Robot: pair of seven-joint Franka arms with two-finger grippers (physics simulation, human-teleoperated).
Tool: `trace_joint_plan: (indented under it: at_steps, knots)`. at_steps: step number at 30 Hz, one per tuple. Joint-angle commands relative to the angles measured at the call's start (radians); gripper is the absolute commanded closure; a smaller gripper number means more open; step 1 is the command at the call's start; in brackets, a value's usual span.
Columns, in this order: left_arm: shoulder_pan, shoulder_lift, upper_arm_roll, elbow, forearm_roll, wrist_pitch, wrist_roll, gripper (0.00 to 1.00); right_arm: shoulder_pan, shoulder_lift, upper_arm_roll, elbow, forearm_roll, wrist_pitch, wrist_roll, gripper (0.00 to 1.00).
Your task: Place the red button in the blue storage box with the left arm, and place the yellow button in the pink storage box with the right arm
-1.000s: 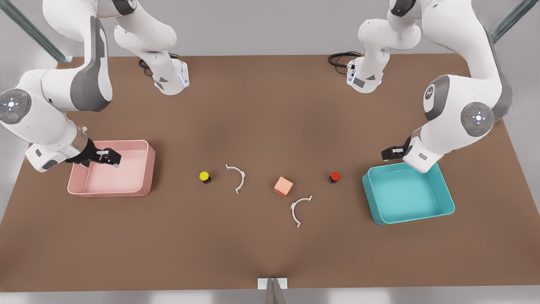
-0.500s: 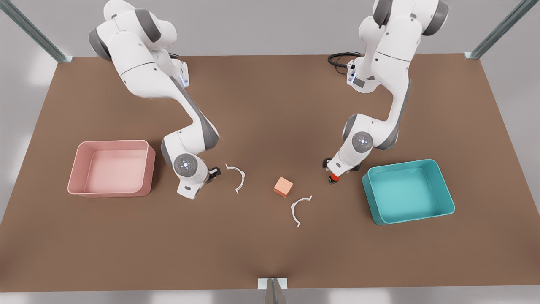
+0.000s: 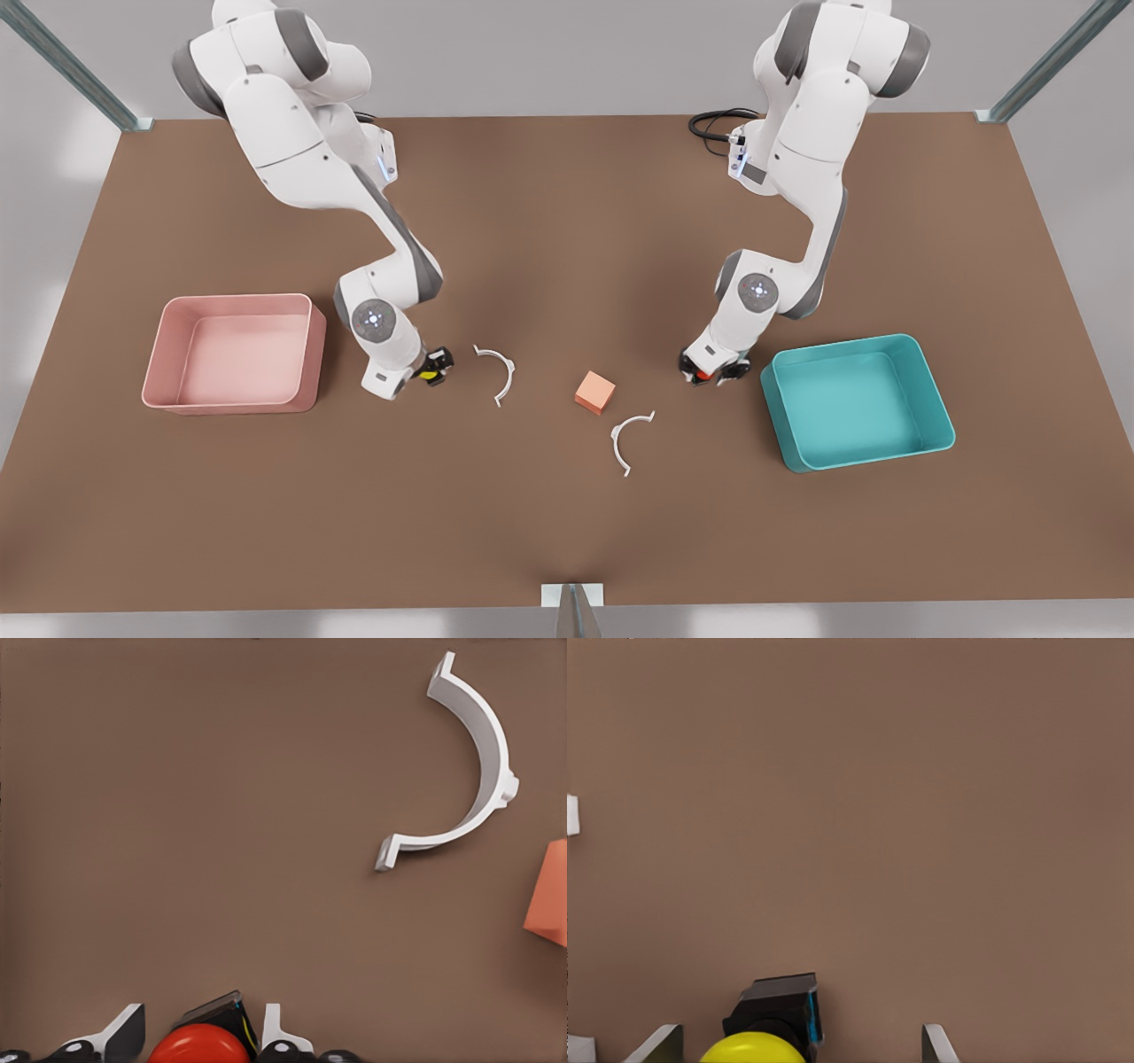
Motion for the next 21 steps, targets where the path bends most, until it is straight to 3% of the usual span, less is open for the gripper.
trace_joint_plan:
  at_steps: [1, 3, 7, 15, 17, 19, 21]
  knots:
    - [0.0, -0.003, 0.0, 0.0, 0.001, 0.036, 0.006, 0.31, 0.001, 0.0, 0.006, -0.007, 0.001, 0.137, 0.028, 0.0]
    - [0.001, -0.013, 0.0, 0.0, 0.001, 0.034, 0.003, 0.31, 0.002, 0.002, 0.024, -0.005, 0.001, 0.135, 0.032, 0.0]
    - [0.003, -0.01, 0.0, 0.0, 0.001, 0.034, 0.006, 0.41, 0.001, 0.004, 0.009, -0.008, 0.001, 0.137, 0.029, 0.0]
    - [0.003, -0.025, 0.0, -0.045, -0.001, 0.036, 0.002, 0.36, 0.002, 0.05, 0.003, -0.005, -0.004, 0.152, 0.025, 0.0]
    - [0.003, -0.026, 0.0, -0.046, -0.001, 0.036, 0.002, 0.43, 0.013, 0.05, -0.018, -0.008, -0.03, 0.151, 0.026, 0.01]
    - [0.003, -0.033, 0.0, -0.045, -0.001, 0.036, 0.0, 0.46, 0.013, 0.05, -0.02, -0.01, -0.031, 0.151, 0.026, 0.19]
    - [0.003, -0.049, 0.0, -0.046, -0.001, 0.031, -0.006, 0.47, 0.013, 0.05, -0.02, -0.015, -0.031, 0.151, 0.026, 0.22]
